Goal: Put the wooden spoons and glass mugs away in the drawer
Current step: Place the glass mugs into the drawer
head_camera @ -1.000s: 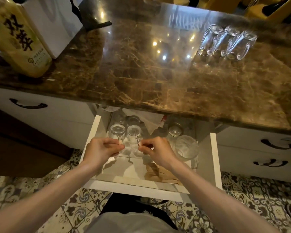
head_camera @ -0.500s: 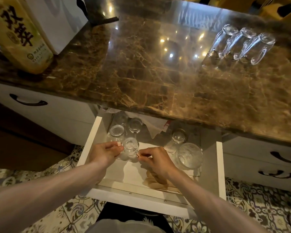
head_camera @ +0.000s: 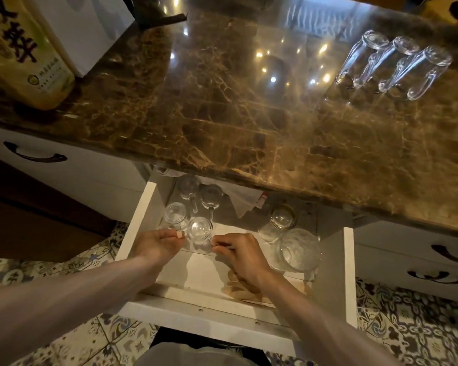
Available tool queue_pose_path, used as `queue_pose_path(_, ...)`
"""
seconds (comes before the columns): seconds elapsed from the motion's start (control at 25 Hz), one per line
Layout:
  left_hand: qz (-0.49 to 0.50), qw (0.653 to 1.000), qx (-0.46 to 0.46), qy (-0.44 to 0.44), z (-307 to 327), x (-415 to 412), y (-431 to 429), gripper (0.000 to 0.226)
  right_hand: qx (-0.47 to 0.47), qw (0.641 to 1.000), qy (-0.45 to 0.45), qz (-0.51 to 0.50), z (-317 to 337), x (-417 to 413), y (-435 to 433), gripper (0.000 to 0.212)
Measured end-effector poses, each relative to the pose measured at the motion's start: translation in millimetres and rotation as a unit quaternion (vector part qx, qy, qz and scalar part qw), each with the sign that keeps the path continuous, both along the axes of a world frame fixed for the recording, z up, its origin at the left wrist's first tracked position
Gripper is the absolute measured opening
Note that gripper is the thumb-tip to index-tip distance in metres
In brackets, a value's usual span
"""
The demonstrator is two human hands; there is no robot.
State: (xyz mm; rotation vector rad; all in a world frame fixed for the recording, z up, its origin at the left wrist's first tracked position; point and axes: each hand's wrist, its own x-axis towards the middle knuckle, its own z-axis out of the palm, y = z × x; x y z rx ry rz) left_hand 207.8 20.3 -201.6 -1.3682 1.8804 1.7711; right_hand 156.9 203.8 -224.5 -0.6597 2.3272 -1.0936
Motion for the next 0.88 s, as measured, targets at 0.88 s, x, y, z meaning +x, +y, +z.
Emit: queue_pose_path(0.88, -0.593, 0.797, -0.02, -0.116, 93.9, -38.8, -35.6, 0.035, 0.27, 0.934, -0.175, 0.154, 112.2, -40.7, 15.1, 0.052)
